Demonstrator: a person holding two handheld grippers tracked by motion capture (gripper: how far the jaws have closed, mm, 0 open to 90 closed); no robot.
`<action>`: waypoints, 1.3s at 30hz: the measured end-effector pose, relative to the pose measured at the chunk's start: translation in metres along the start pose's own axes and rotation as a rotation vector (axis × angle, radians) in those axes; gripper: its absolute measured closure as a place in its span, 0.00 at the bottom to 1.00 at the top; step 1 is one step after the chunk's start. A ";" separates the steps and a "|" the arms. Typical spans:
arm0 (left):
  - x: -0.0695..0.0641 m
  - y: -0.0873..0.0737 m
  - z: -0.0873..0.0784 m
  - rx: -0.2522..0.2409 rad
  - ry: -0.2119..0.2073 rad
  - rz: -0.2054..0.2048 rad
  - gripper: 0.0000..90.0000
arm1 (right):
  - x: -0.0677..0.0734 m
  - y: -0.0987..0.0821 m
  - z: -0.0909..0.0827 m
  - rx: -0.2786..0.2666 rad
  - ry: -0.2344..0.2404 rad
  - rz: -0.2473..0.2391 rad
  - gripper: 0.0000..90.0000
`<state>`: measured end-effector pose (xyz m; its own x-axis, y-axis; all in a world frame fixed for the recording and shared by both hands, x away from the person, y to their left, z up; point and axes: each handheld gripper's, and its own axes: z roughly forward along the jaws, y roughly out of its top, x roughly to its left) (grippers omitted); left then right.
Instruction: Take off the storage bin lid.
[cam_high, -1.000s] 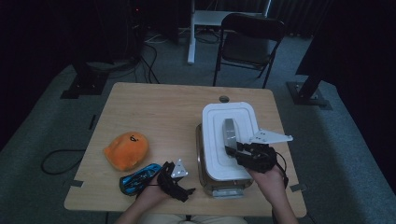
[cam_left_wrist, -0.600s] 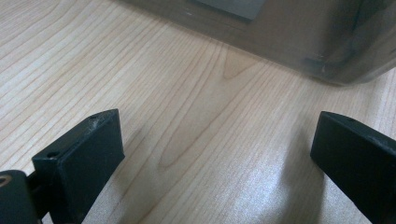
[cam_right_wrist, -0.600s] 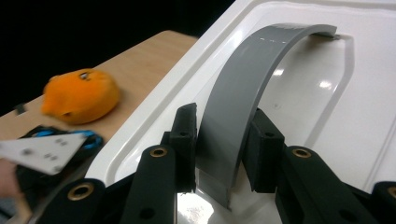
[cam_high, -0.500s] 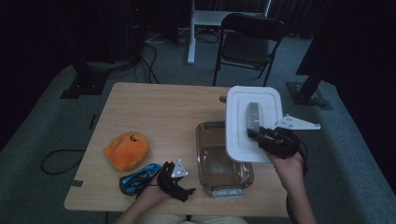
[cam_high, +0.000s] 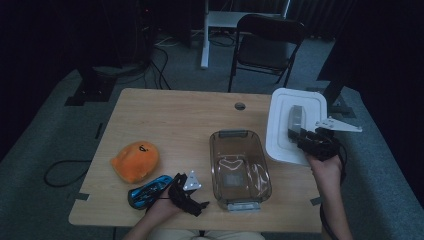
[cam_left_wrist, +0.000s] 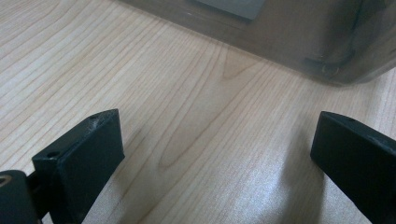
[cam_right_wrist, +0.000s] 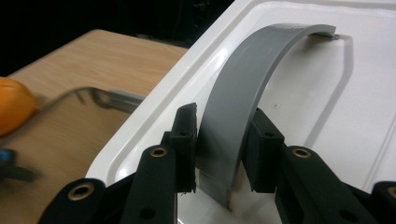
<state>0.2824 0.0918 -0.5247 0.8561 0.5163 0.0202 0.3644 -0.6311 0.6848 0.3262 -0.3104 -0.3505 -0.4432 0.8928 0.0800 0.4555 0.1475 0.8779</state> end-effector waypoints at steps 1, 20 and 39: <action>0.000 0.000 0.000 0.000 -0.001 -0.001 0.03 | -0.004 -0.003 0.002 0.008 0.000 0.009 0.76; 0.000 0.000 0.000 0.001 -0.001 -0.001 0.03 | -0.037 -0.060 0.067 0.111 0.017 0.080 0.76; 0.000 0.000 0.000 0.001 -0.001 0.000 0.03 | -0.050 -0.092 0.121 0.207 0.046 0.147 0.74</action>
<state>0.2823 0.0918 -0.5248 0.8565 0.5158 0.0193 0.3651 -0.6318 0.6838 0.3998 -0.3175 -0.4919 -0.3926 0.8917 0.2253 0.6641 0.1054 0.7402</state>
